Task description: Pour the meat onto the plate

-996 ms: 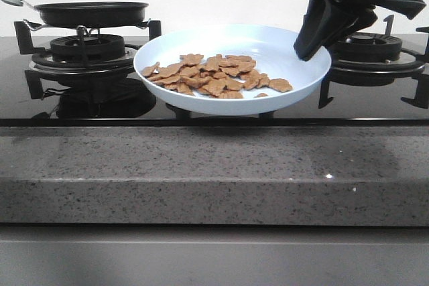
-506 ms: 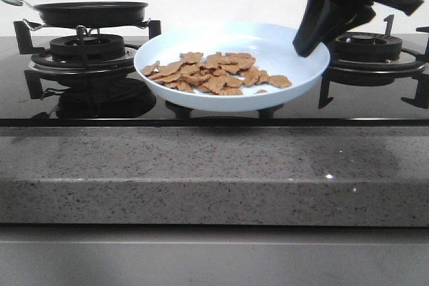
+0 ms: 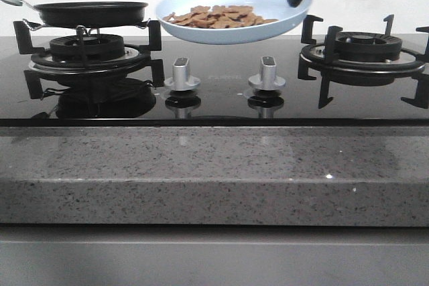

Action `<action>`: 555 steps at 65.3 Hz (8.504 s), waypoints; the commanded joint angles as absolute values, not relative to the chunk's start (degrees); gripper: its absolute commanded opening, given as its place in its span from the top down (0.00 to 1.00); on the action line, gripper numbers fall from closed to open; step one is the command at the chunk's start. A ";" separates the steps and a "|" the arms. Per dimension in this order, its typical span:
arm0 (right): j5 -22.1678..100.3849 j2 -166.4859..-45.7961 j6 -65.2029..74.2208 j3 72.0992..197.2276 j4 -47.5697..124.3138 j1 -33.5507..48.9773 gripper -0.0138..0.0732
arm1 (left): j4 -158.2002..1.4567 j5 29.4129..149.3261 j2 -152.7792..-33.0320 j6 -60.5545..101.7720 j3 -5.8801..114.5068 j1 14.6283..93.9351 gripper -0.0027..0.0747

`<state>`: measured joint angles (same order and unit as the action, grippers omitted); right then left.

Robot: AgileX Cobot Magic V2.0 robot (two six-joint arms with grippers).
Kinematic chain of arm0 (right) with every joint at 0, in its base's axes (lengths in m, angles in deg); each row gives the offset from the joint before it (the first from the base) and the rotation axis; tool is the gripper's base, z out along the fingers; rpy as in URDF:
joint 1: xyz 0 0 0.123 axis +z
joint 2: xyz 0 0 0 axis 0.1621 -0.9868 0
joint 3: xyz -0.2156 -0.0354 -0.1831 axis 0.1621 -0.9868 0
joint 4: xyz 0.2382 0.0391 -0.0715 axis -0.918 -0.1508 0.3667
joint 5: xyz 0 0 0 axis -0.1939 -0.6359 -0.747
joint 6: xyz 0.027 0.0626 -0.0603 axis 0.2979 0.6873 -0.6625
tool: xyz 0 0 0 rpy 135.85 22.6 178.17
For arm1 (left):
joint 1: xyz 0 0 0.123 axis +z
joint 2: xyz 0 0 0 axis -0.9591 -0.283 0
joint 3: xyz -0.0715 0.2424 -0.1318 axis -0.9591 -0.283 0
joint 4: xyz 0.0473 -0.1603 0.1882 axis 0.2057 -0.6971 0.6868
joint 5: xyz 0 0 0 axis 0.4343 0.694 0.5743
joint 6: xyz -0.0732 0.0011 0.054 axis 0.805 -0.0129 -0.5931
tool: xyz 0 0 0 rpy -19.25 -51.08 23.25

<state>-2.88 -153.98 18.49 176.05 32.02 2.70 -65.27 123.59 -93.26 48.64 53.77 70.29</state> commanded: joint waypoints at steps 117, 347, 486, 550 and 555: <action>2.78 -122.60 19.25 152.20 41.83 2.53 0.36 | -66.07 120.06 -92.70 49.16 55.25 69.83 0.40; -6.26 -78.40 21.04 117.93 41.92 2.53 0.92 | -54.42 72.30 -34.02 62.19 -3.63 71.63 0.99; 48.65 -47.53 21.04 74.61 43.34 -11.85 0.92 | -54.42 68.14 -34.09 62.19 -3.63 70.68 0.99; 55.46 -46.20 29.26 73.02 52.34 -10.19 0.92 | -54.42 68.14 -34.15 62.19 -3.63 70.68 0.99; 55.57 -46.20 29.26 73.02 52.39 -10.19 0.92 | -54.42 68.14 -34.15 62.19 -3.63 70.68 0.99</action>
<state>50.01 -47.14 29.01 72.79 51.34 -9.90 -54.41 72.61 -35.13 61.88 -3.24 70.98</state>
